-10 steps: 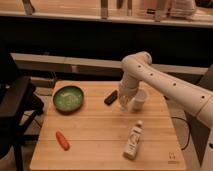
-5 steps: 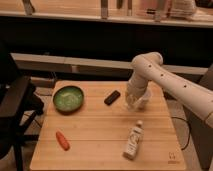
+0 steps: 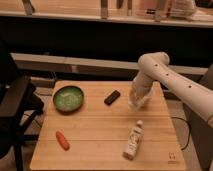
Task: Place the white sponge in the ceramic cup
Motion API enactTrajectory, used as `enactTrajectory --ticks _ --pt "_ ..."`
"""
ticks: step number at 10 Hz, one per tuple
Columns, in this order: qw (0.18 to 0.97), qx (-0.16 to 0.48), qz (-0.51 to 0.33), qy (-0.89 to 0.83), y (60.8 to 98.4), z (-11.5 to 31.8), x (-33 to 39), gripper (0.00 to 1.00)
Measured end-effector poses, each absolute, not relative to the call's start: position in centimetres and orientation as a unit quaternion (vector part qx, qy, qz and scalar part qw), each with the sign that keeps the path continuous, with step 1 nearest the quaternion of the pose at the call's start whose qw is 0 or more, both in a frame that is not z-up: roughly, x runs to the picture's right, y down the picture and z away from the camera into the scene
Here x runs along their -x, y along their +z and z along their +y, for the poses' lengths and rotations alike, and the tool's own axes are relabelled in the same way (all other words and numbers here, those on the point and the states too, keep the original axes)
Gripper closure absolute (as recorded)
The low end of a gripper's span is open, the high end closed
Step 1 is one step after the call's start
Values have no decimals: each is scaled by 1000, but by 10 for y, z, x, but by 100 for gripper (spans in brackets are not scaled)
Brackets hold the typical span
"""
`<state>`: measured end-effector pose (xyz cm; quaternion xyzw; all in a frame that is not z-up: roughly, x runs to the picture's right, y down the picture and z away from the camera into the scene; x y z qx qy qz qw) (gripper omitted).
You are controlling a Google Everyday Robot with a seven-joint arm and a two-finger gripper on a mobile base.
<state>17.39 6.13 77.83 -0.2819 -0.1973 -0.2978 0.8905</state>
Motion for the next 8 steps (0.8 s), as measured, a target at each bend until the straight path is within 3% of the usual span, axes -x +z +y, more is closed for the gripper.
enactTrajectory --ticks 8 --pt "902 274 -193 -272 789 45 -198 100"
